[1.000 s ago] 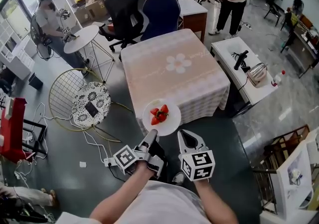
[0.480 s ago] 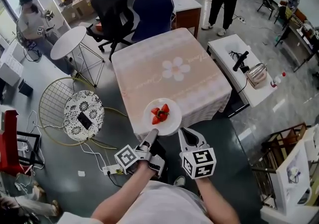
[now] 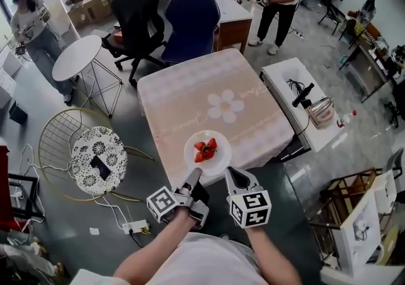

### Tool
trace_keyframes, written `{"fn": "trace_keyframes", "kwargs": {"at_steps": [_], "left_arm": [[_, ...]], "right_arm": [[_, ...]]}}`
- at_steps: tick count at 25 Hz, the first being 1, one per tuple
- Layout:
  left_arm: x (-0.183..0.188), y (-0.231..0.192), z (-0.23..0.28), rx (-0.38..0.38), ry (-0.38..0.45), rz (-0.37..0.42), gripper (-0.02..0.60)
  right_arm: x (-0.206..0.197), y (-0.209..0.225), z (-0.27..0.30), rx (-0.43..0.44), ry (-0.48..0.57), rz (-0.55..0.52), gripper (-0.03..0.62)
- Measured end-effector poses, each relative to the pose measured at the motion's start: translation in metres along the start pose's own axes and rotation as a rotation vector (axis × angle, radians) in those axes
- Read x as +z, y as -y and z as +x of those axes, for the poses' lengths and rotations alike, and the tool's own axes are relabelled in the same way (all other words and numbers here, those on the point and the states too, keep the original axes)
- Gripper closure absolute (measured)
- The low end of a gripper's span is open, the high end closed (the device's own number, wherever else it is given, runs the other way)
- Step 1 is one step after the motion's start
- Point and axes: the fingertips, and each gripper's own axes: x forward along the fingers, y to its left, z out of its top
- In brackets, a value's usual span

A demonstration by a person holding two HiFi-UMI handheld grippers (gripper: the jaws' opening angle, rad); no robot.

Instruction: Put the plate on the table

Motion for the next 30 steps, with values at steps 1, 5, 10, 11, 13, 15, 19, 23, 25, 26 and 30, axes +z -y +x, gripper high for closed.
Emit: {"fn": "trace_keyframes", "kwargs": {"at_steps": [1,5,10,11,13,15,19,23,25,26,30], "left_arm": [[0.005,0.0,0.002,-0.001,-0.003,0.0,0.563],[0.024,-0.002,0.009,-0.001,0.003,-0.011,0.563],[0.043,-0.004,0.016,-0.002,0.023,-0.017,0.563],[0.045,-0.005,0.018,-0.004,0.028,-0.015,0.563],[0.049,-0.007,0.022,0.0,0.038,-0.012,0.564],[0.055,-0.009,0.027,0.003,0.05,-0.013,0.563],[0.065,-0.012,0.041,0.003,0.089,-0.009,0.563],[0.066,-0.016,0.06,0.004,0.127,-0.02,0.563],[0.07,-0.019,0.067,0.018,0.158,-0.021,0.564],[0.071,-0.021,0.071,0.023,0.17,-0.023,0.563],[0.075,-0.027,0.091,0.046,0.188,-0.024,0.563]], "right_arm": [[0.003,-0.001,0.005,-0.003,-0.004,-0.003,0.59],[0.014,-0.008,0.024,0.0,-0.016,-0.017,0.589],[0.022,-0.015,0.043,0.021,-0.034,-0.043,0.589],[0.022,-0.015,0.047,0.026,-0.037,-0.046,0.589],[0.024,-0.014,0.054,0.037,-0.042,-0.051,0.589],[0.027,-0.012,0.064,0.053,-0.045,-0.059,0.591],[0.03,-0.005,0.084,0.104,-0.053,-0.08,0.59],[0.035,0.014,0.1,0.157,-0.07,-0.105,0.59],[0.037,0.02,0.11,0.188,-0.086,-0.111,0.59],[0.039,0.024,0.115,0.203,-0.095,-0.116,0.591],[0.045,0.032,0.136,0.264,-0.117,-0.134,0.589]]}}
